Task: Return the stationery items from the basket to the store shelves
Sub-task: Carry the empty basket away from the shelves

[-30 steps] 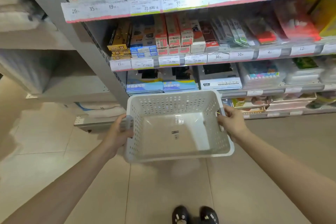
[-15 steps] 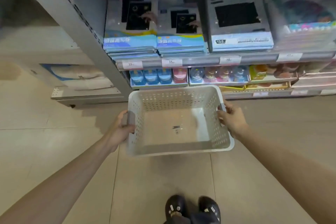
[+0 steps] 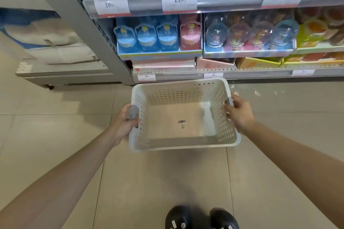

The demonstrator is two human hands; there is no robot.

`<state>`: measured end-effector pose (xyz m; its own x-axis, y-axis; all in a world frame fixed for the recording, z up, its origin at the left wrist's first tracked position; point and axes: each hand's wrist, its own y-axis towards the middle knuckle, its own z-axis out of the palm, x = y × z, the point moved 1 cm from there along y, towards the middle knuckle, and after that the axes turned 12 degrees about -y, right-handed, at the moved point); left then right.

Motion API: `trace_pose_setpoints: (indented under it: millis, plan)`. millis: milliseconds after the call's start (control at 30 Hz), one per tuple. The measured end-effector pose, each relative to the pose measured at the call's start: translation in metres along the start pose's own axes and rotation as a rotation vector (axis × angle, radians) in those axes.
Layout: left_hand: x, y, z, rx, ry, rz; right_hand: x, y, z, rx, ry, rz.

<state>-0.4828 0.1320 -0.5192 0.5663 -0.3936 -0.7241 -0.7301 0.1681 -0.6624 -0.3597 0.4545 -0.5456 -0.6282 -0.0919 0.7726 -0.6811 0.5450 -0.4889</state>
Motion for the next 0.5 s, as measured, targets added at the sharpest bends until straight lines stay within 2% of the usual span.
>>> trace_pose_setpoints:
  millis: [500]
  plan:
    - [0.054, 0.12, 0.032, -0.016, 0.043, 0.026, -0.07, 0.094, 0.05, -0.04, 0.011, -0.003]
